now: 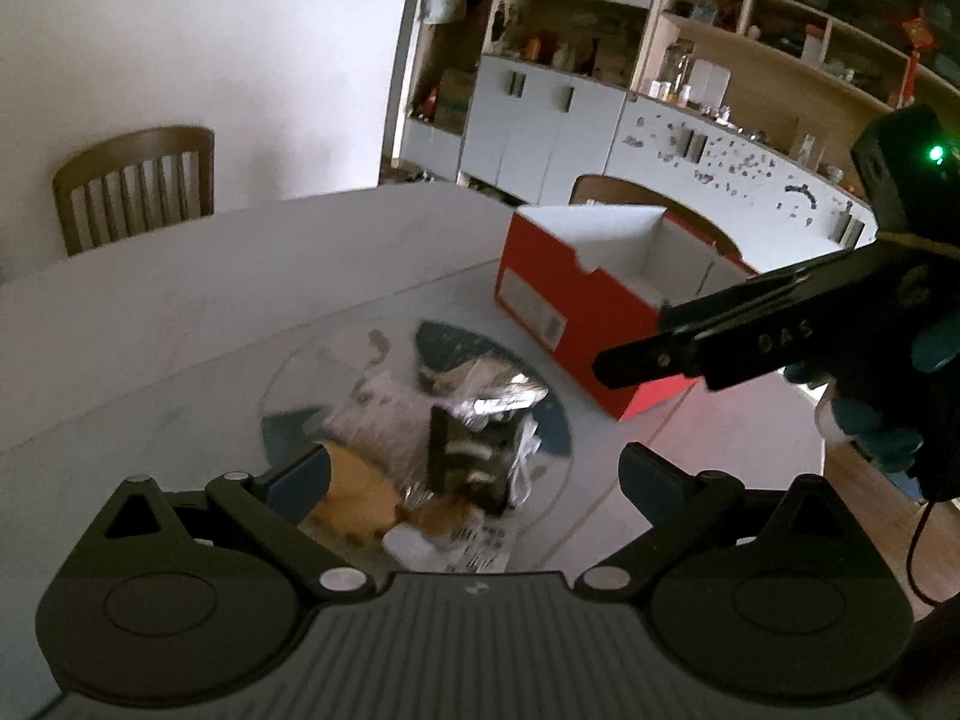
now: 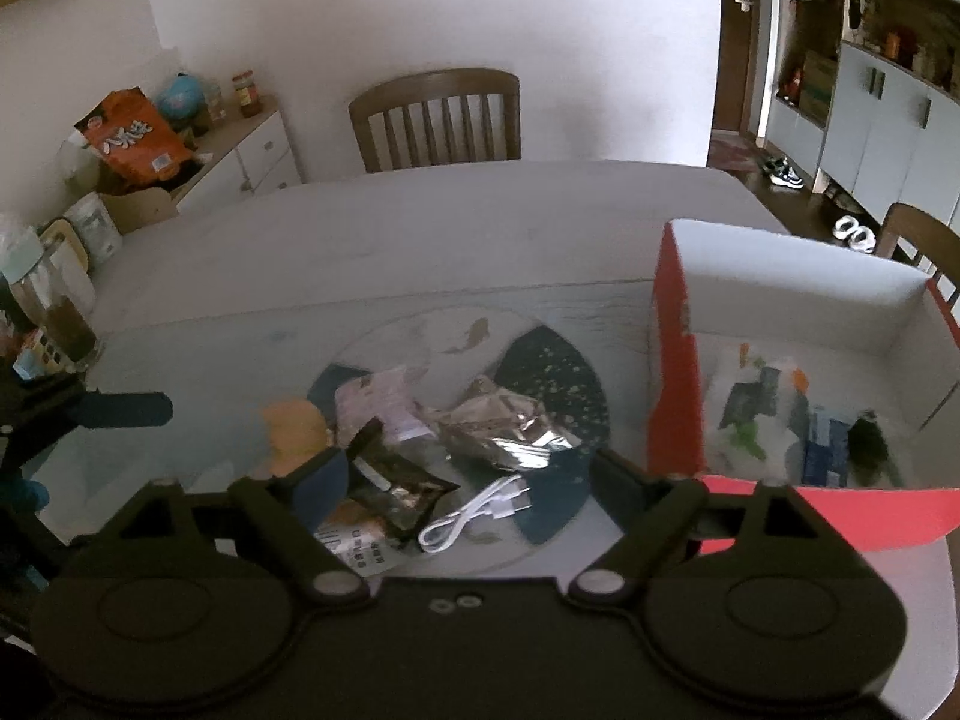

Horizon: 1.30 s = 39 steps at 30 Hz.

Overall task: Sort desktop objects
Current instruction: 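Grasp the dark labelled snack packet with the right tool while the left tool grasps the white pouch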

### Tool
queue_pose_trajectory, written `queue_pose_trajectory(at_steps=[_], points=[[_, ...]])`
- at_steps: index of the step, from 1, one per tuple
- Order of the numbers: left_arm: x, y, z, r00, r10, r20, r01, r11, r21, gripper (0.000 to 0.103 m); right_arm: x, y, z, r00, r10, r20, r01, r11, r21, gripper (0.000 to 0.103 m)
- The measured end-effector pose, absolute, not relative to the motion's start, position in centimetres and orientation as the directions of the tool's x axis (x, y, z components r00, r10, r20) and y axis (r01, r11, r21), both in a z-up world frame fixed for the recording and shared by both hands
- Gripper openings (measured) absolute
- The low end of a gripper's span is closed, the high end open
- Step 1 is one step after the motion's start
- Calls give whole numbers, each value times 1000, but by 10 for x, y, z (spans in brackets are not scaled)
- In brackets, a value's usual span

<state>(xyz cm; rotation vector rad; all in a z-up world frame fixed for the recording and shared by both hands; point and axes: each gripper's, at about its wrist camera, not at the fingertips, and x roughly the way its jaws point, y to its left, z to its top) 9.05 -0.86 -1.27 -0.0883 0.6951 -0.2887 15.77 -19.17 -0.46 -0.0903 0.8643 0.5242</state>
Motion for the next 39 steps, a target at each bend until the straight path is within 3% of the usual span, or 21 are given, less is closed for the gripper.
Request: queue_pose_trajectory(at_steps=[22, 37, 39], points=[[97, -20, -83, 623, -288, -727, 245, 955, -169, 103, 156, -149, -45, 446, 412, -795, -555, 824, 116, 85], [114, -22, -98, 584, -274, -764, 154, 962, -227, 101, 161, -125, -66, 421, 393, -817, -619, 783, 57, 76], [116, -22, -98, 581, -273, -767, 142, 962, -235, 97, 161, -123, -68, 418, 392, -819, -629, 776, 51, 75]])
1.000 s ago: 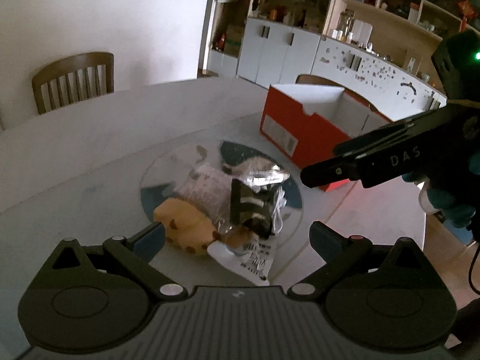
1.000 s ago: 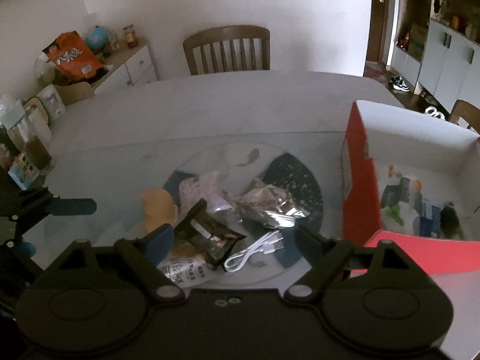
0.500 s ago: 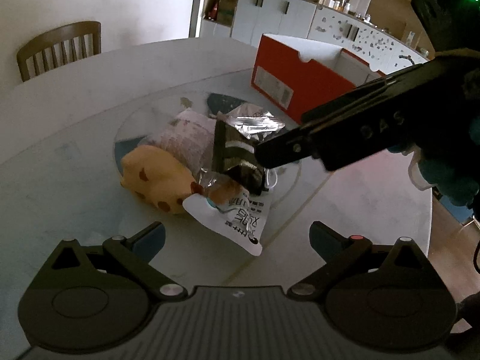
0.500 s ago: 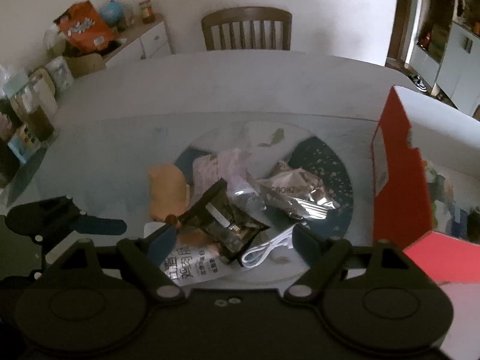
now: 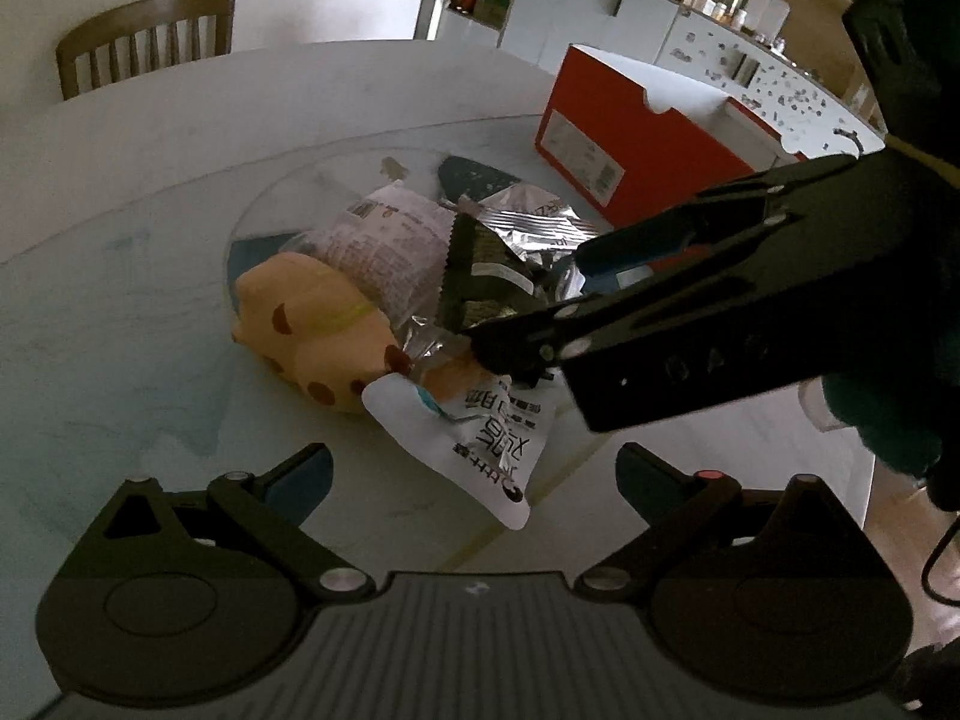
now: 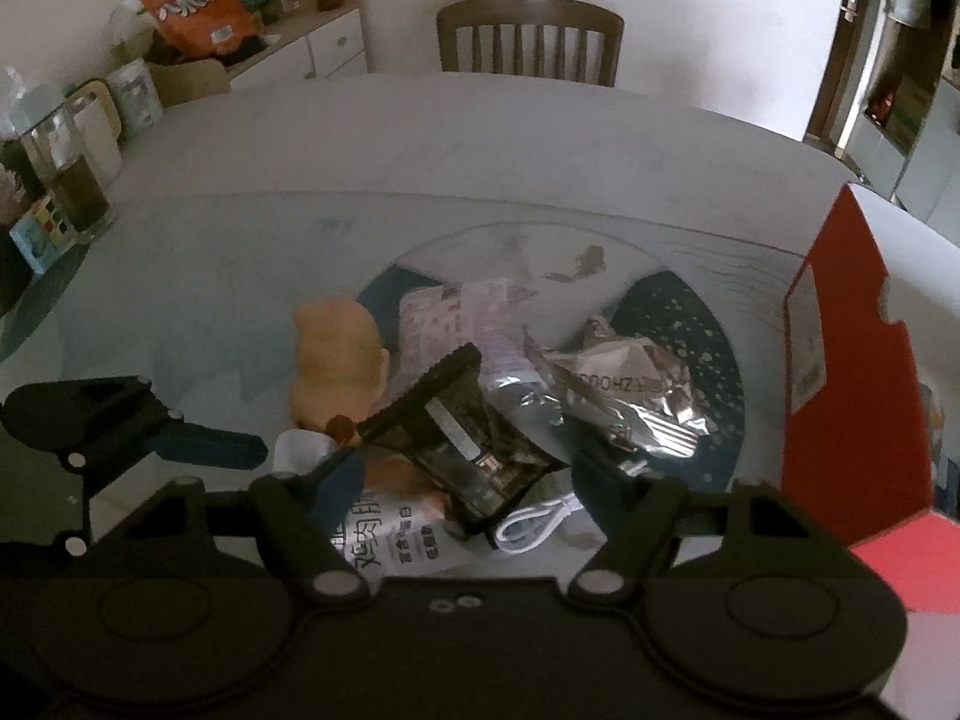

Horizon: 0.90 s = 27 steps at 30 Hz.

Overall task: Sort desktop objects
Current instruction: 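Grasp the dark labelled snack packet with the right tool while the left tool grasps the white pouch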

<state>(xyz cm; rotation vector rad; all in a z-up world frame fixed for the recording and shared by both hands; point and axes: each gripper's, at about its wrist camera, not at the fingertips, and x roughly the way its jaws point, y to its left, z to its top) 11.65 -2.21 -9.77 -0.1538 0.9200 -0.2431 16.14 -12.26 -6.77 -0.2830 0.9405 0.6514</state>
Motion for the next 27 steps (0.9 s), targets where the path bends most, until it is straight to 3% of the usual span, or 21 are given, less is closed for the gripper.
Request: queue_pose_trajectory(at_steps=[2, 8, 12, 19, 27], points=[[119, -21, -99, 571, -275, -773, 132, 961, -244, 84, 162, -121, -69, 416, 391, -821, -636, 770, 44, 72], [124, -15, -101, 558, -271, -785, 83, 959, -272, 65, 167, -117, -73, 408, 389, -826, -647, 762, 39, 67], [127, -13, -101, 554, -274, -786, 72, 957, -283, 61, 169, -112, -75, 400, 395, -827, -661, 749, 38, 63], [133, -14, -100, 545, -275, -792, 56, 954, -293, 41, 171, -105, -77, 393, 396, -830, -676, 736, 31, 53], [134, -7, -102, 544, -285, -789, 21, 945, -327, 36, 170, -109, -76, 399, 405, -823, -671, 740, 39, 40]])
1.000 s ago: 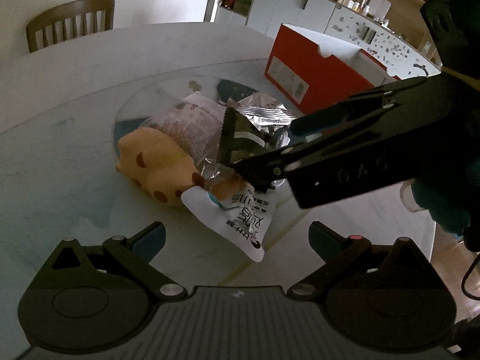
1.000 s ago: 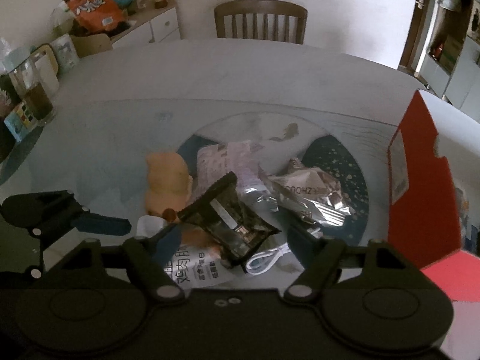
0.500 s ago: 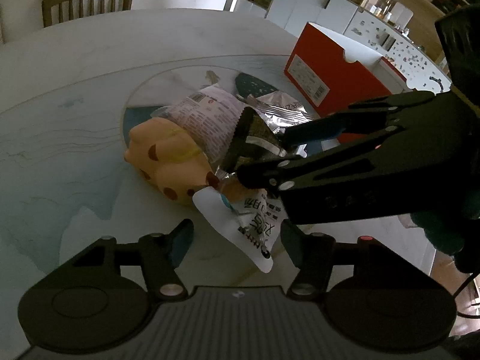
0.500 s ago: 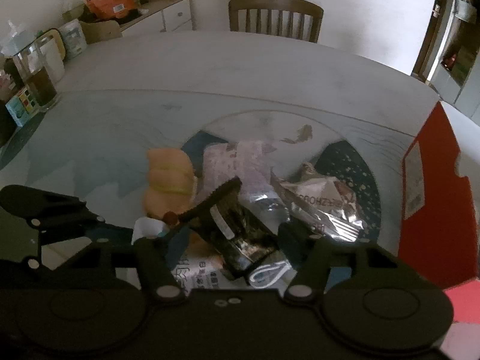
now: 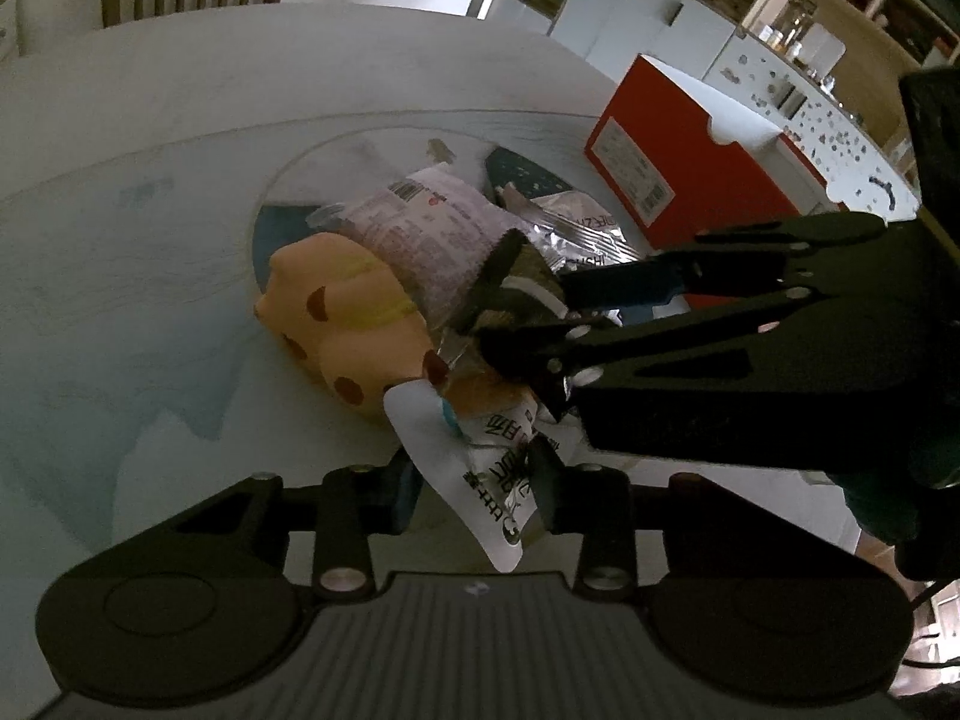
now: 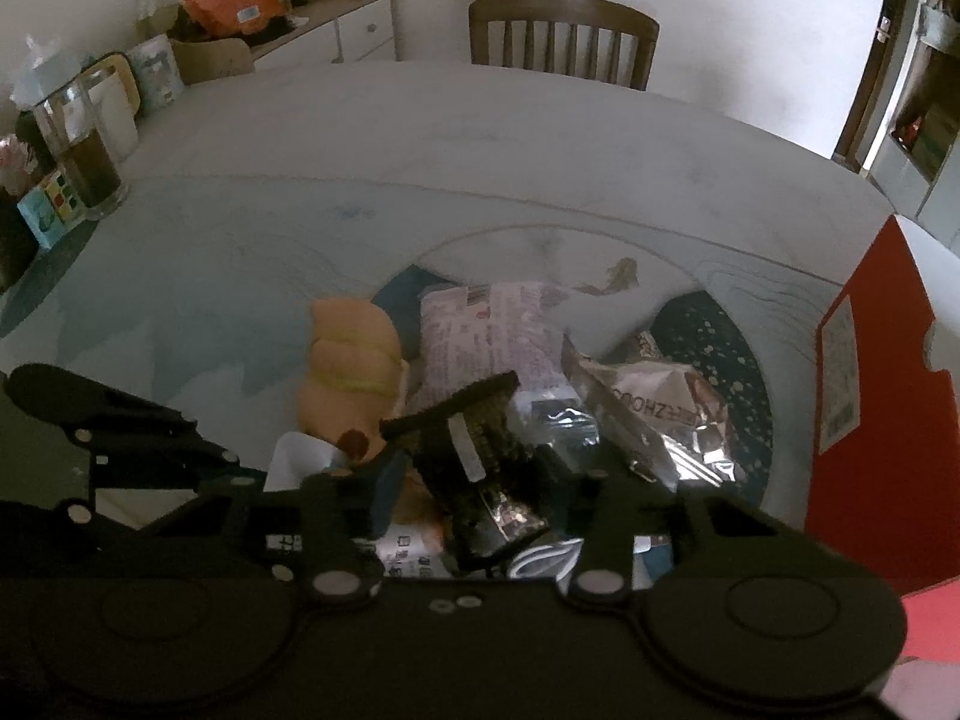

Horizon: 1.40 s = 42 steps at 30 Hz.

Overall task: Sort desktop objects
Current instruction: 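Grasp the dark labelled snack packet with the right tool while the left tool grasps the white pouch, then carry the dark packet and the white pouch over the red shoebox with both tools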

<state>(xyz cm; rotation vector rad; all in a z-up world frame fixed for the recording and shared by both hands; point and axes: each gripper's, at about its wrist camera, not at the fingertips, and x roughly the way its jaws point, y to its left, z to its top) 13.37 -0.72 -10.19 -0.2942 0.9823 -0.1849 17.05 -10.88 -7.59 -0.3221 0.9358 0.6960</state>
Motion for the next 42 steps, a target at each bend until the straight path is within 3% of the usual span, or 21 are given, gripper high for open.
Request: queue_pose_trajectory(at_steps=[1, 9, 12, 42], points=[[134, -7, -102, 544, -286, -789, 20, 944, -328, 35, 171, -110, -75, 401, 405, -821, -668, 743, 41, 34], [129, -7, -98, 551, -301, -778, 25, 938, -345, 27, 168, -119, -69, 406, 410, -817, -660, 750, 48, 30], [127, -8, -94, 560, -317, -766, 40, 933, -357, 19, 166, -123, -66, 416, 406, -814, -648, 760, 48, 30], [65, -6, -40, 613, -398, -682, 170, 910, -378, 18, 126, -185, -18, 450, 410, -793, -570, 816, 99, 30]])
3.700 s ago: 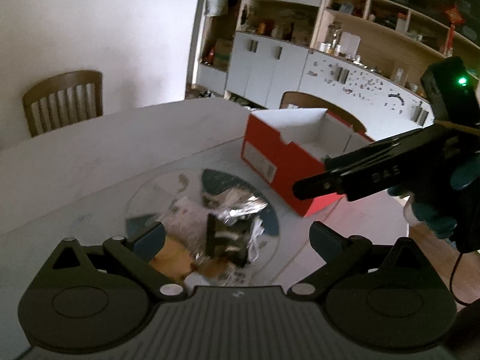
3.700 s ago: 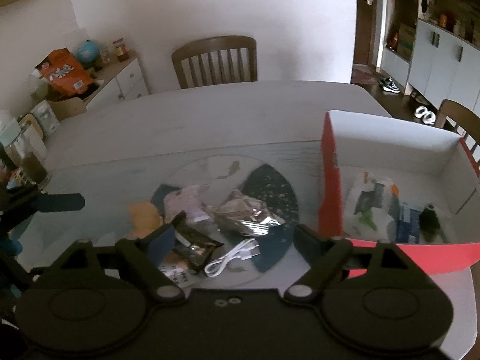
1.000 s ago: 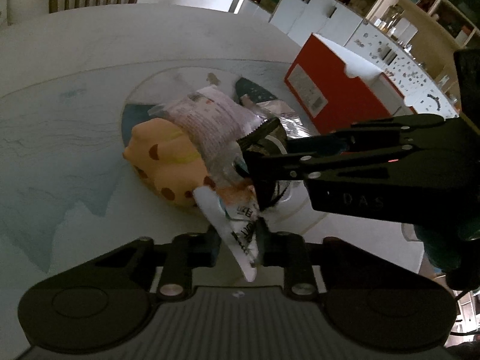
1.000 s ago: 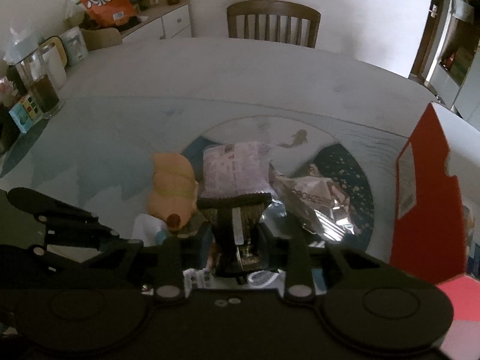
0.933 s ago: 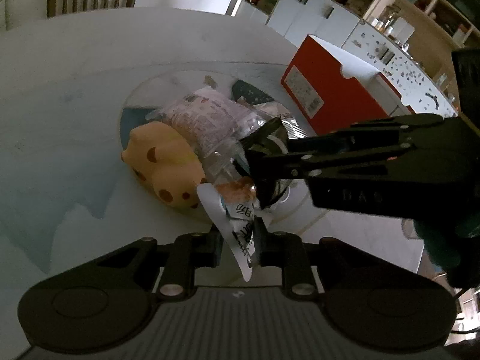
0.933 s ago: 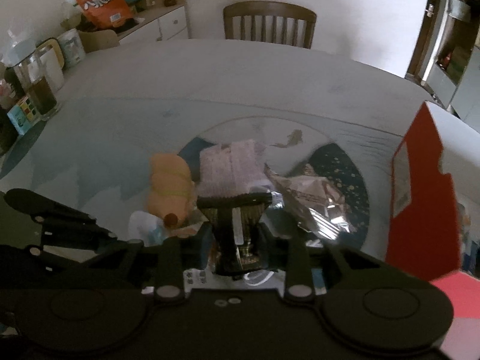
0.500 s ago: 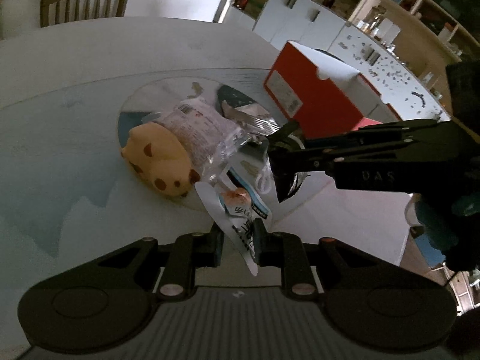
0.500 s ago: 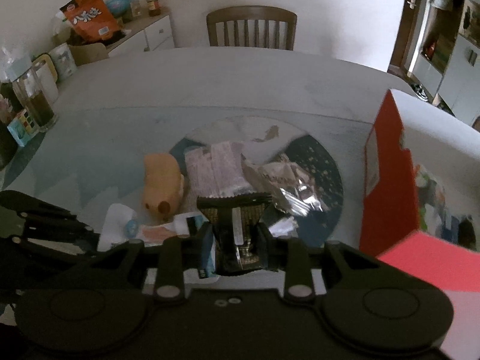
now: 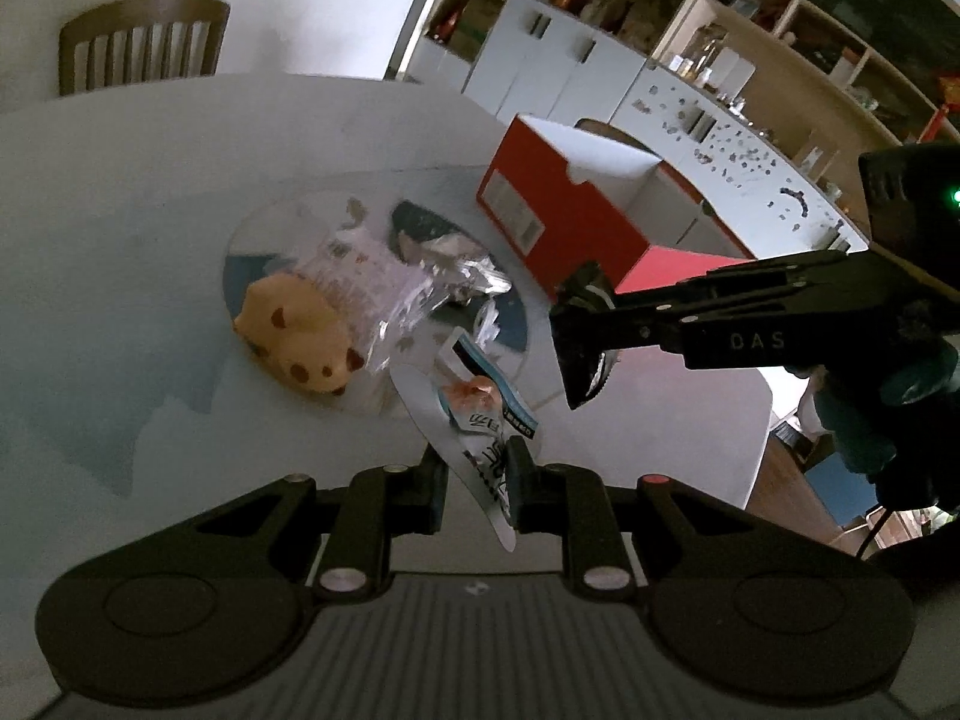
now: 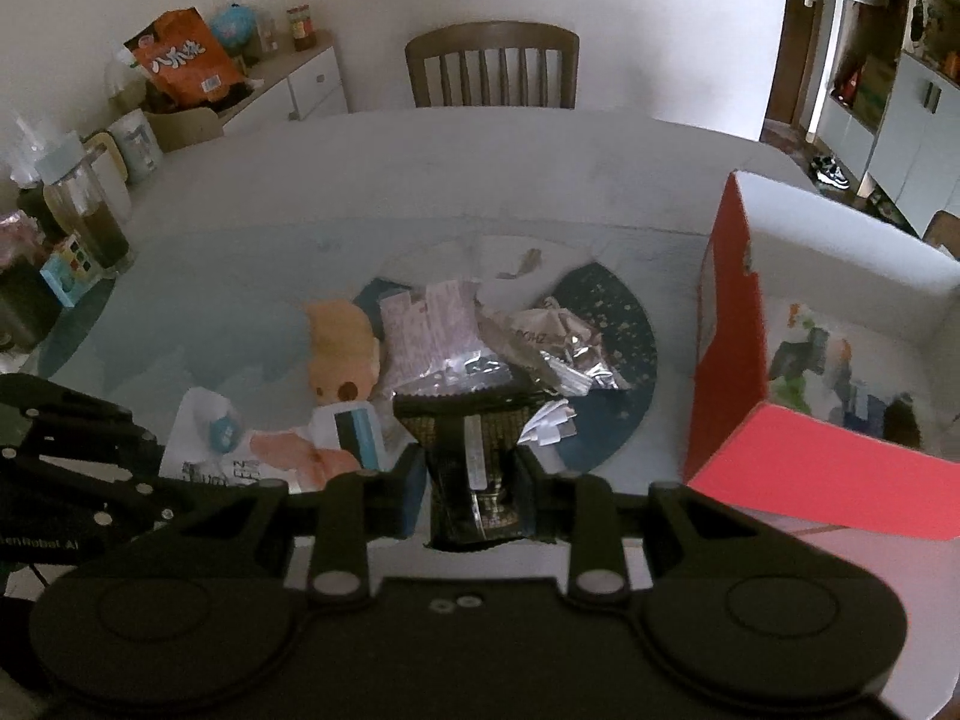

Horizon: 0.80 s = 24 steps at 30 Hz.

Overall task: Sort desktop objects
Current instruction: 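Carry the dark packet and the white pouch over the red shoebox with both tools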

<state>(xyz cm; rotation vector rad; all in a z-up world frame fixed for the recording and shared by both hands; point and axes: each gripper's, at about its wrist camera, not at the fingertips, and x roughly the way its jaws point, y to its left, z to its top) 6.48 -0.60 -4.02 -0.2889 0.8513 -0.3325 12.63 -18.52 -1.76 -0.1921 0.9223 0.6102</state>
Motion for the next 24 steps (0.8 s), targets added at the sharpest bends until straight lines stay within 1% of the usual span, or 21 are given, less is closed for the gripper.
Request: queue_pose_trajectory(at_steps=[12, 24], points=[[71, -21, -11, 673, -365, -643, 186, 925, -331, 18, 133, -227, 14, 508, 418, -753, -536, 838, 103, 30], [102, -71, 13, 707, -355, -612, 202, 930, -306, 18, 163, -283, 30, 533, 428, -730, -512, 850, 125, 30]])
